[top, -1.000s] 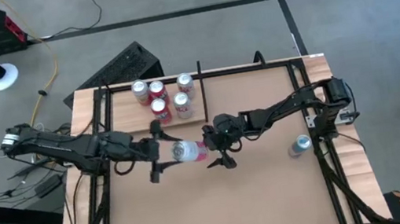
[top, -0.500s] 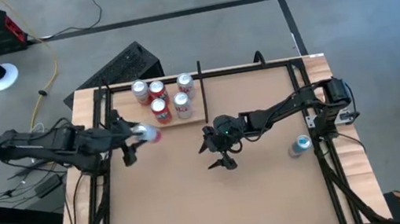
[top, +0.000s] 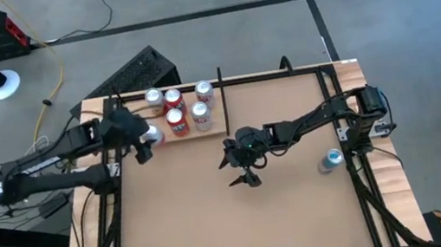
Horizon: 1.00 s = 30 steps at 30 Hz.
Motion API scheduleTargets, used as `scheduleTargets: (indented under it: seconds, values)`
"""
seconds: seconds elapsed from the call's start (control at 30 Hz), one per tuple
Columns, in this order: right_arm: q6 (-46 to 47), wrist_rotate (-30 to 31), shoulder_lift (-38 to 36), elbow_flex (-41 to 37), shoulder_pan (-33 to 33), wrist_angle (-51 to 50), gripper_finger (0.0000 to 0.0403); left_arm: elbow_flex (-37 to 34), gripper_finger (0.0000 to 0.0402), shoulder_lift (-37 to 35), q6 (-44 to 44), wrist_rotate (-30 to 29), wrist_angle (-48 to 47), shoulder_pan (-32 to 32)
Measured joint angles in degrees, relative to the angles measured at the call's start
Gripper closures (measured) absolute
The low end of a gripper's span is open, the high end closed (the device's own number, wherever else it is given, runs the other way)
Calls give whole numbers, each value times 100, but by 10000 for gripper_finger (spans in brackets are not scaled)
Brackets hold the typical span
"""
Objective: Place canned beverage on shelf
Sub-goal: Put the pink-white soda can on the shelf aligned with the other pink-white soda can
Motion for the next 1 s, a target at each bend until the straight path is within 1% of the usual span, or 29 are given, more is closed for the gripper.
scheduleTargets:
  seconds: [0.1, 0.23, 0.33, 0.43, 0.63, 0.67, 0.7, 0.8, 0.87, 0.93, 1.0]
  values:
    - [0, 0, 0, 2, 1, -10, 44, 0, 135, 240, 441, 488, 51, 637]
    - [-1, 0, -2, 2, 1, -20, 44, -2, 135, 526, 998, 1116, 305, 1257]
    - [-30, 0, -2, 2, 1, -27, 44, -2, 135, 767, 1285, 1285, 589, 1605]
    - [-39, 0, -2, 4, 1, -27, 44, -2, 135, 1028, 1375, 1457, 677, 1890]
    - [-40, 0, -2, 4, 1, -36, 44, 20, 135, 1370, 1305, 1559, 783, 2086]
    - [-42, 0, -2, 4, 1, -39, 44, 20, 131, 1378, 1261, 1554, 827, 2086]
    - [-42, 0, -2, 4, -1, -49, 44, 20, 116, 1377, 1236, 1545, 871, 2086]
    - [-42, 0, -2, 4, 1, -49, 44, 88, 55, 1383, 1182, 1439, 760, 2086]
    - [-42, 0, -2, 4, 1, -50, 44, 194, 23, 1387, 1076, 1360, 664, 2086]
    - [-42, 0, -2, 4, 0, -52, 44, 425, 12, 1381, 1034, 1352, 595, 2086]
    - [-42, 0, -2, 7, 1, -51, 44, 668, 16, 1375, 1007, 1357, 276, 2086]
